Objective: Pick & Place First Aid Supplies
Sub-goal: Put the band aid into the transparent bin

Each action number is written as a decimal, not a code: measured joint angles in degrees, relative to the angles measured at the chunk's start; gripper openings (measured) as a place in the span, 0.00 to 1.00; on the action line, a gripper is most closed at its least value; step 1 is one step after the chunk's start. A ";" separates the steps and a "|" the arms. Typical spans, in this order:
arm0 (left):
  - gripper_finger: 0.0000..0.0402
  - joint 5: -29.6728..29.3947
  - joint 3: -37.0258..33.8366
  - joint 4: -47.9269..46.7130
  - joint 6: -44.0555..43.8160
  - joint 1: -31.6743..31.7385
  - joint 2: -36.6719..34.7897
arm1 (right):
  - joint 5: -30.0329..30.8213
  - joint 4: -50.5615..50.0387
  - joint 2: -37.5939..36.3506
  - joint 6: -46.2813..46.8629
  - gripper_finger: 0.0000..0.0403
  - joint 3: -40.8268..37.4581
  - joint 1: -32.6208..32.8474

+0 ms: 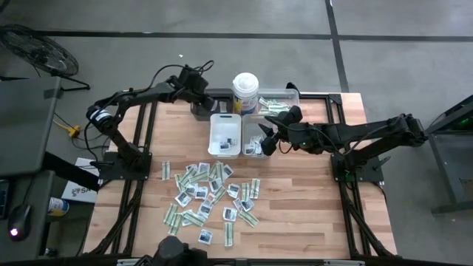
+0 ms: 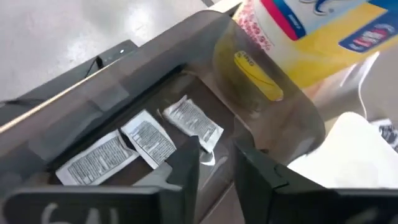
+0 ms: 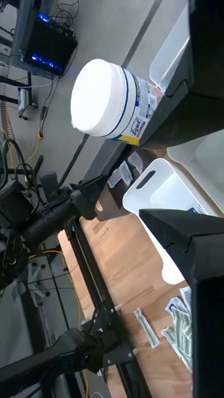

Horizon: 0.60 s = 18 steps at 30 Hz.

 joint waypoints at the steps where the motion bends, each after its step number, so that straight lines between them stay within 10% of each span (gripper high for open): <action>1: 0.25 0.26 0.00 -0.43 0.79 0.12 -0.30 | 0.00 -0.16 0.00 0.22 0.40 0.00 0.00; 18: 0.30 3.70 -0.02 -10.53 20.87 -0.85 -18.97 | -6.26 -3.03 0.00 1.45 0.40 0.00 0.01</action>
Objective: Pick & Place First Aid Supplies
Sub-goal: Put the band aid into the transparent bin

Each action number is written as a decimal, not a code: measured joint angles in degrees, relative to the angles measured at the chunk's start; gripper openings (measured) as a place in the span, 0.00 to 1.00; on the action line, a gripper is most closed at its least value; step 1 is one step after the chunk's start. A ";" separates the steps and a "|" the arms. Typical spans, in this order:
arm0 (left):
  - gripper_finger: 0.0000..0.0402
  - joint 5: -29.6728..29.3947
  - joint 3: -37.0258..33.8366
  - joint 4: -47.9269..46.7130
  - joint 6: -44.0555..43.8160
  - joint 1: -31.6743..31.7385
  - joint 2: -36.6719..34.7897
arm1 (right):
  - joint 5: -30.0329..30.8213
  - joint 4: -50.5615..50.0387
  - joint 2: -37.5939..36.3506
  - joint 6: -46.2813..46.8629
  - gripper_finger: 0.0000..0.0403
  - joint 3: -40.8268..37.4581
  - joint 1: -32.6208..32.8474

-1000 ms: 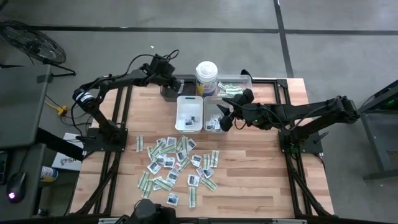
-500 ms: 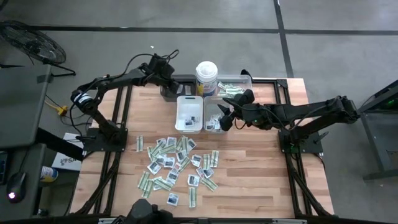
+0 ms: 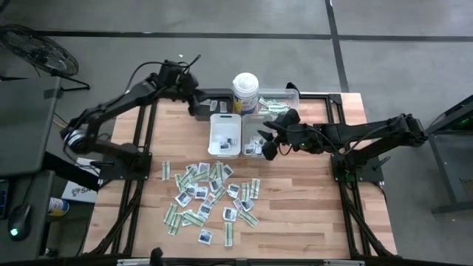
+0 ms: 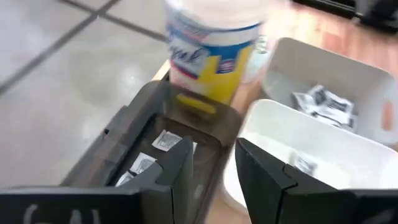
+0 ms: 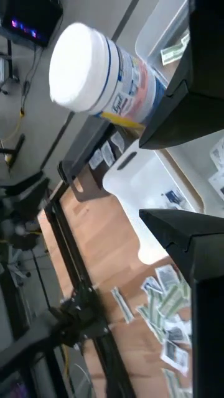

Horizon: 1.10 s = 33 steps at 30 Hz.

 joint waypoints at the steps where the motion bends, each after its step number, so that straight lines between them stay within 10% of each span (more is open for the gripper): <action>1: 0.30 -0.01 0.00 -1.19 1.01 -0.50 -1.71 | -0.70 -0.03 0.00 -0.37 0.40 0.00 0.01; 12: 0.30 -5.13 -0.02 -10.80 4.89 -10.72 -19.42 | -9.78 -0.85 0.00 -0.88 0.40 -0.02 0.25; 22: 0.30 -16.25 -0.04 -20.42 3.23 -24.95 -31.97 | -5.50 4.32 1.15 0.73 0.40 -0.02 5.67; 33: 0.30 -26.83 -2.81 -25.53 -1.50 -38.18 -40.50 | -11.73 13.98 15.85 5.96 0.40 -0.04 8.03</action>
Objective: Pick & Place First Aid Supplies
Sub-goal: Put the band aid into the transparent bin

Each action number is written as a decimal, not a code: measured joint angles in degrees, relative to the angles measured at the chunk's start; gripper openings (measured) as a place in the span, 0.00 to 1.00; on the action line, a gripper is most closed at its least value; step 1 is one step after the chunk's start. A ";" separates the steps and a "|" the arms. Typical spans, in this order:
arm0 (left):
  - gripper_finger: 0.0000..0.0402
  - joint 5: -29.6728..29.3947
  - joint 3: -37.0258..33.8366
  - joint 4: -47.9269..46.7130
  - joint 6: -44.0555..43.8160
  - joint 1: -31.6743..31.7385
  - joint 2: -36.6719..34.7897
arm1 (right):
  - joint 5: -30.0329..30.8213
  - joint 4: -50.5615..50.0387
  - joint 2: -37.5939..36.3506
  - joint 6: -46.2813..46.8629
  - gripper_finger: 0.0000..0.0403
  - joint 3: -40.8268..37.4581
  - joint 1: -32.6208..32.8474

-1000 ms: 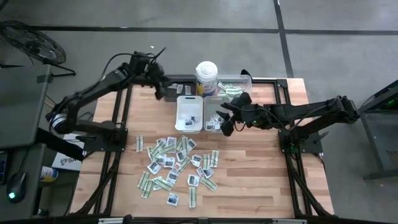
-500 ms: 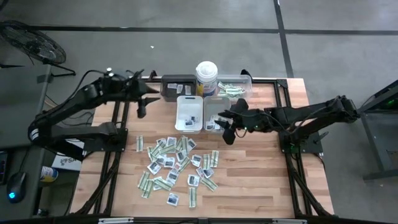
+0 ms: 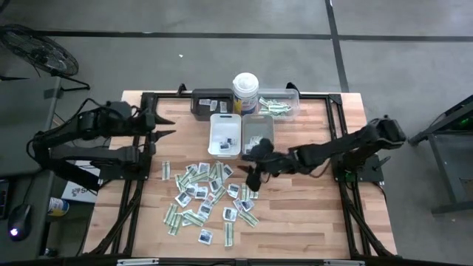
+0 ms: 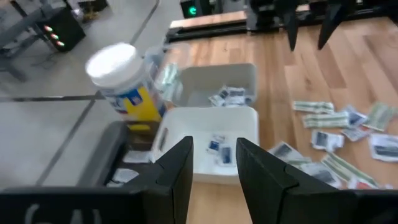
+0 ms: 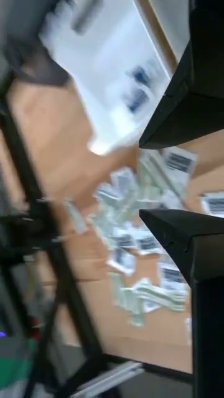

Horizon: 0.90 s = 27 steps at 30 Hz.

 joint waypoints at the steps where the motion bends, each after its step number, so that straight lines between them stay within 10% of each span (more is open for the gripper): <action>1: 0.30 -0.43 -1.22 -0.18 -1.06 -0.85 -0.81 | -0.75 -0.09 1.07 0.19 0.40 -0.04 0.13; 14: 0.30 -1.50 -18.14 10.57 -11.09 -10.69 -12.55 | -8.94 -14.50 5.59 -0.10 0.42 -0.02 0.79; 27: 0.30 -3.97 -20.71 13.64 -13.41 -14.30 -13.61 | -14.68 -16.70 5.59 -3.52 0.55 -5.23 1.95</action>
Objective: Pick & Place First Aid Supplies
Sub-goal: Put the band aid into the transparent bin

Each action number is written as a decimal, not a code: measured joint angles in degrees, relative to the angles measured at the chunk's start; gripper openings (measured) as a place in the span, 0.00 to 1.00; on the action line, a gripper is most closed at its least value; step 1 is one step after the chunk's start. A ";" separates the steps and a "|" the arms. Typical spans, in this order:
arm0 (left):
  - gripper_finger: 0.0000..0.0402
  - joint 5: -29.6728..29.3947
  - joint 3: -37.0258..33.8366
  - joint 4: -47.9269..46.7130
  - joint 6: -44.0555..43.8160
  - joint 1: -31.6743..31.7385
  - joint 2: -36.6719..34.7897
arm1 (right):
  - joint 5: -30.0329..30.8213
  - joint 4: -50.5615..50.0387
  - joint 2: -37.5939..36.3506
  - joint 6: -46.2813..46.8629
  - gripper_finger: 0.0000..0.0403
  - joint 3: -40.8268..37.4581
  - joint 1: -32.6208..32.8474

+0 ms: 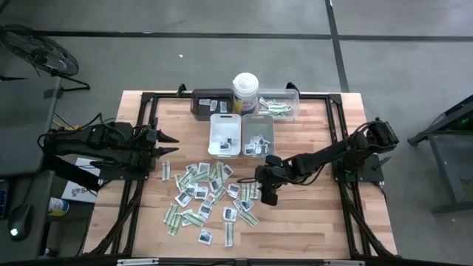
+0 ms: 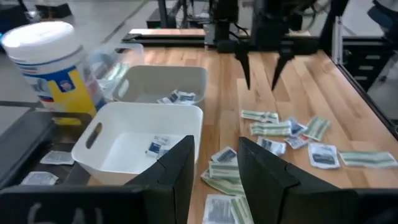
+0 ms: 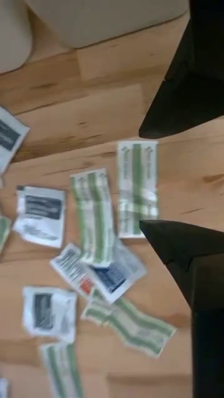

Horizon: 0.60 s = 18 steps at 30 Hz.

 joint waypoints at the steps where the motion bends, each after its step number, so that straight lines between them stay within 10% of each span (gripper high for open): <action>1: 0.30 -0.65 0.00 0.08 -0.01 0.00 0.00 | 0.66 0.71 0.00 -0.04 0.55 -0.67 0.09; 18: 0.30 -5.25 0.02 2.59 -0.29 0.00 0.02 | 6.58 15.09 7.12 -6.90 0.55 -6.24 0.67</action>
